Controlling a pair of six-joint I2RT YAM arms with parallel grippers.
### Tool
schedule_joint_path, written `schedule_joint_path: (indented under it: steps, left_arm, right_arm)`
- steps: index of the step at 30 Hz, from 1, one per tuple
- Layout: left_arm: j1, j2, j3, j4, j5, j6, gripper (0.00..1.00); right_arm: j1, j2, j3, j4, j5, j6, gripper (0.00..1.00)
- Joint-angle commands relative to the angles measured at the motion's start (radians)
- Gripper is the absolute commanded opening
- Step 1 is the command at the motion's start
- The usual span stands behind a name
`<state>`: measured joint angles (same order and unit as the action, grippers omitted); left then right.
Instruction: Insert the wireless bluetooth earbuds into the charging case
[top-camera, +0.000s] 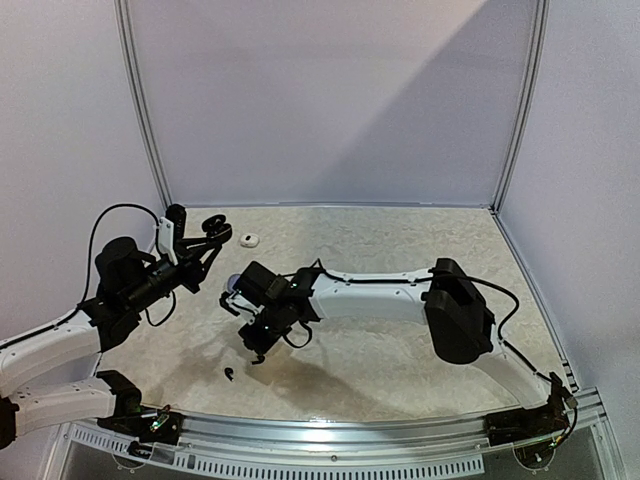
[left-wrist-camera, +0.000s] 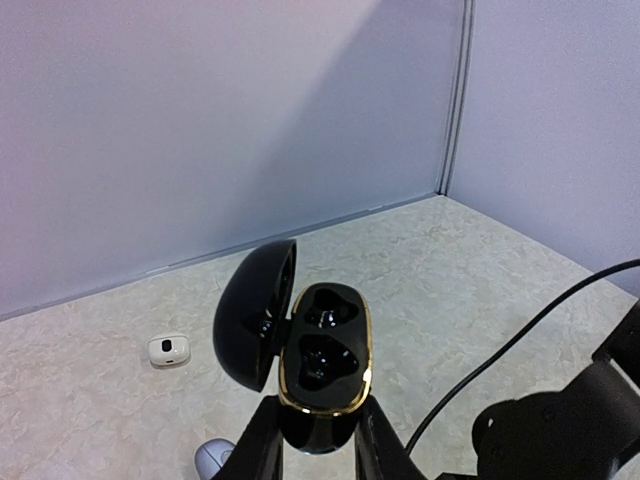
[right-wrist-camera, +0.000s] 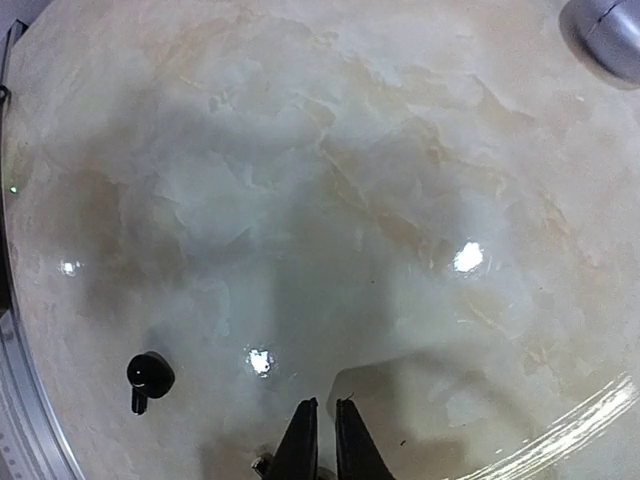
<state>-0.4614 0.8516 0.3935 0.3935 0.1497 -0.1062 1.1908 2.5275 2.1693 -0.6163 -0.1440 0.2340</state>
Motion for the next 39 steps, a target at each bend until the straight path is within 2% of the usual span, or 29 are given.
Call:
schedule_joint_path:
  steps: [1,15,26,33,39]
  left_arm:
    - [0.013,0.008,-0.009,0.028,0.015,-0.007,0.0]
    - [0.013,0.011,-0.009,0.027,0.02,-0.007,0.0]
    - [0.013,0.016,-0.011,0.028,0.022,-0.006,0.0]
    - [0.013,0.014,-0.011,0.026,0.022,-0.002,0.0]
    - [0.013,0.015,-0.012,0.029,0.024,-0.001,0.0]
  right_arm:
    - [0.014,0.048,0.037,-0.036,-0.011,-0.016,0.07]
    - [0.067,0.027,0.043,-0.27,0.001,-0.156,0.06]
    - [0.074,-0.054,-0.041,-0.357,0.048,-0.223,0.06]
    - [0.081,-0.113,-0.103,-0.4,0.09,-0.34,0.07]
    - [0.098,-0.137,-0.124,-0.426,0.138,-0.433,0.12]
